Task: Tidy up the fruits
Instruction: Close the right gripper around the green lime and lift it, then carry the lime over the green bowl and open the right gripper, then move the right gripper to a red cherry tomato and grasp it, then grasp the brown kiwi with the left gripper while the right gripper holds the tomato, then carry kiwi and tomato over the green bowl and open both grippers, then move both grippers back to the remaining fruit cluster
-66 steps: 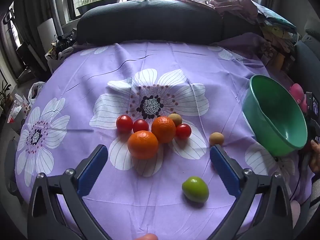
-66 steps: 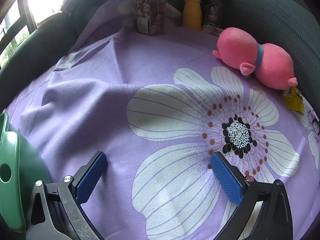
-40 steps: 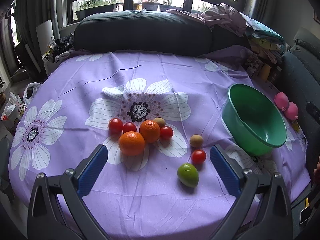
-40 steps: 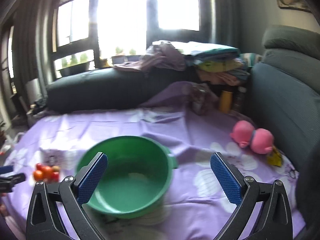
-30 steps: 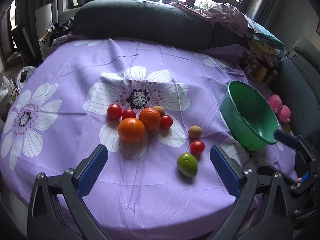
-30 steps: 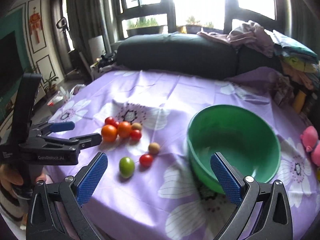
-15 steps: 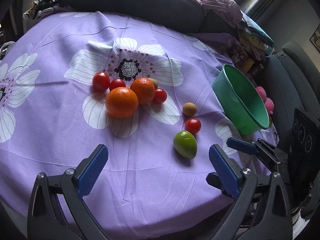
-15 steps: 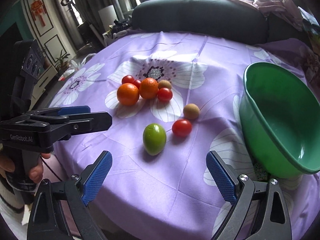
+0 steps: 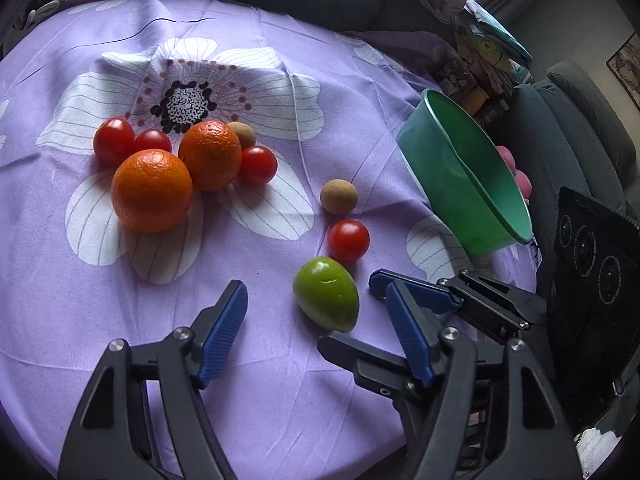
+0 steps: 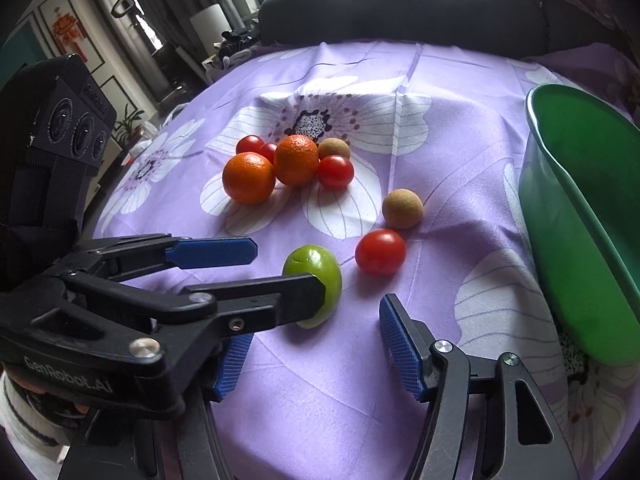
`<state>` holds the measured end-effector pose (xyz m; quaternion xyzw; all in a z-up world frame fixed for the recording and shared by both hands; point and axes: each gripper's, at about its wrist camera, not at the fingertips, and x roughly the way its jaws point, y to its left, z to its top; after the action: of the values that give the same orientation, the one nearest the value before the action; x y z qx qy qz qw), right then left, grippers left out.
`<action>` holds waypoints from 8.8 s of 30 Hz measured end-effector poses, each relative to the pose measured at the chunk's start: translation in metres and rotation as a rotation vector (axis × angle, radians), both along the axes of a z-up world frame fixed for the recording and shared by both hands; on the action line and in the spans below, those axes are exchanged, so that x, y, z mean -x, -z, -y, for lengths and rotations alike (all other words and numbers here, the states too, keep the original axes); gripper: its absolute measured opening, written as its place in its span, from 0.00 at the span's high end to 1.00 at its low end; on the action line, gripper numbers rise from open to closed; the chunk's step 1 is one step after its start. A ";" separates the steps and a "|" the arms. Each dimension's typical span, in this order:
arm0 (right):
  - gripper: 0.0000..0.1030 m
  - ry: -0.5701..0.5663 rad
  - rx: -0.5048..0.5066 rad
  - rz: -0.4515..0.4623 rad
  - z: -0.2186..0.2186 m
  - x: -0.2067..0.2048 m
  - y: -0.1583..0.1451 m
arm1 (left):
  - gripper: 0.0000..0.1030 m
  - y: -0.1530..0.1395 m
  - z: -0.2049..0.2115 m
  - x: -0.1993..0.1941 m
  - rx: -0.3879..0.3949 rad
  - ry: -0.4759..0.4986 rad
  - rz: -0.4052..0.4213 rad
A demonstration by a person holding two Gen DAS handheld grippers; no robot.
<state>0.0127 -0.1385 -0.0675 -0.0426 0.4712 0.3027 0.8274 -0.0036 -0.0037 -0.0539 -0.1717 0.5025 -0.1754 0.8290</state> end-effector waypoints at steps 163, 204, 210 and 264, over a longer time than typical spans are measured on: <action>0.70 0.063 -0.023 -0.001 0.046 -0.019 -0.008 | 0.74 0.015 0.058 -0.086 -0.117 0.268 0.061; 0.70 0.286 -0.104 0.235 0.113 -0.008 -0.082 | 0.74 -0.087 0.102 -0.050 -0.001 0.340 0.309; 0.70 0.373 -0.086 0.226 0.140 -0.019 -0.075 | 0.74 -0.071 0.134 -0.071 -0.028 0.381 0.271; 0.64 -0.008 -0.061 0.095 -0.010 0.000 -0.054 | 0.19 -0.054 -0.085 0.079 -0.056 -0.161 0.256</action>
<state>0.0127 -0.1285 -0.0131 -0.0336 0.4219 0.3179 0.8484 -0.0830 0.0814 -0.0002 -0.1645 0.3818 -0.1148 0.9022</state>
